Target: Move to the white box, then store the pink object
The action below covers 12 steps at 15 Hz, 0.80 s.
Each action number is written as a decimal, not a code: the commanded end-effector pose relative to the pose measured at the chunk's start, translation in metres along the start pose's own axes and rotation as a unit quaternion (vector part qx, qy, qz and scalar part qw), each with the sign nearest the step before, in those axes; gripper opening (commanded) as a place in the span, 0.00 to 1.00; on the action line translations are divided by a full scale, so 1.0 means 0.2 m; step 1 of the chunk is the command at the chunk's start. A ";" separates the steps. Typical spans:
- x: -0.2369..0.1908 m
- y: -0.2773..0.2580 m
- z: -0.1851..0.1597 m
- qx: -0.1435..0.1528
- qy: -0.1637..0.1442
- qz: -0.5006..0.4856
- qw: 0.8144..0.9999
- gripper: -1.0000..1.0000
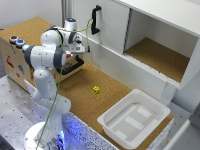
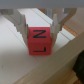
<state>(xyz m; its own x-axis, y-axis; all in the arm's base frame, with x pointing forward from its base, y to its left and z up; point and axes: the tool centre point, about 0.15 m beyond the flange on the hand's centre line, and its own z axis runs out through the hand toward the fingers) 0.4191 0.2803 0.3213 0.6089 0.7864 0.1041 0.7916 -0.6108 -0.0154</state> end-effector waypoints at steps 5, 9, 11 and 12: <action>-0.08 0.02 -0.56 -0.079 0.035 0.066 0.994 0.00; -0.24 0.11 -0.74 -0.100 0.048 0.143 0.983 0.00; -0.40 0.19 -0.73 -0.099 0.033 0.197 0.975 0.00; -0.48 0.22 -0.72 -0.094 0.032 0.224 0.969 0.00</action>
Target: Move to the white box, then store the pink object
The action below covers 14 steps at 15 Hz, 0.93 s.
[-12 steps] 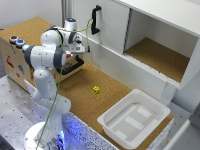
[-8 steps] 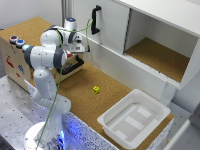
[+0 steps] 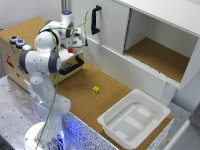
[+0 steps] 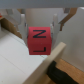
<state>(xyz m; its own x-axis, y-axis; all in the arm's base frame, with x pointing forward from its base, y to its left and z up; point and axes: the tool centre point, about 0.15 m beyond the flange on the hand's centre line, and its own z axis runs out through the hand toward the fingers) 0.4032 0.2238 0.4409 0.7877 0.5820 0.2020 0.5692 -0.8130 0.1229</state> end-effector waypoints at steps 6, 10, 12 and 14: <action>-0.61 0.70 0.08 0.024 -0.025 0.254 0.967 0.00; -0.89 1.15 0.19 0.025 -0.040 0.344 0.938 0.00; -1.01 1.33 0.21 0.013 -0.047 0.376 0.925 0.00; -1.18 1.56 0.23 -0.002 -0.057 0.411 0.910 0.00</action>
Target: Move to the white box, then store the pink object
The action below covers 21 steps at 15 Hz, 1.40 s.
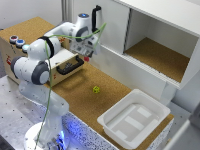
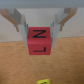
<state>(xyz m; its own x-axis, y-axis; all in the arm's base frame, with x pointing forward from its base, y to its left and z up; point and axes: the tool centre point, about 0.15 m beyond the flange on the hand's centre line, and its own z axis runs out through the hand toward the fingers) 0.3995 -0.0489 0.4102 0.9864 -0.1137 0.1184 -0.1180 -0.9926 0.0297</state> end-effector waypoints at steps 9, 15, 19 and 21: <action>-0.07 1.75 0.37 -0.020 -0.025 0.287 0.958 0.00; -0.16 1.97 0.65 0.002 -0.042 0.423 0.905 0.00; -0.14 1.93 0.78 0.007 -0.037 0.504 0.863 0.00; -0.16 1.92 0.83 0.010 -0.038 0.558 0.829 0.00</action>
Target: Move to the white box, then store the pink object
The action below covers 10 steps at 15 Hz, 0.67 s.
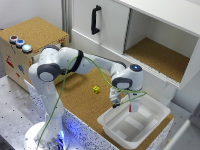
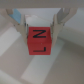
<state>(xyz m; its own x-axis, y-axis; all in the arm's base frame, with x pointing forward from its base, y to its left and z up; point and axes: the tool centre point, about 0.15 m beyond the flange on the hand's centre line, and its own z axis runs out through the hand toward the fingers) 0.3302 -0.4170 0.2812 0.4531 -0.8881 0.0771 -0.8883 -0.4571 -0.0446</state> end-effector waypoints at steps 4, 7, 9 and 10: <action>-0.01 0.04 0.22 -0.013 -0.047 0.184 0.982 0.00; -0.09 0.06 0.21 -0.012 -0.060 0.231 0.971 1.00; -0.11 0.05 0.20 -0.004 -0.061 0.228 0.972 1.00; -0.12 0.03 0.18 0.003 -0.060 0.221 0.974 1.00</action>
<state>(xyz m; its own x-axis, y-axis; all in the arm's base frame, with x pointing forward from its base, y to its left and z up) 0.3185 -0.4117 0.2419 0.0667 -0.9977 -0.0132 -0.9976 -0.0665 -0.0196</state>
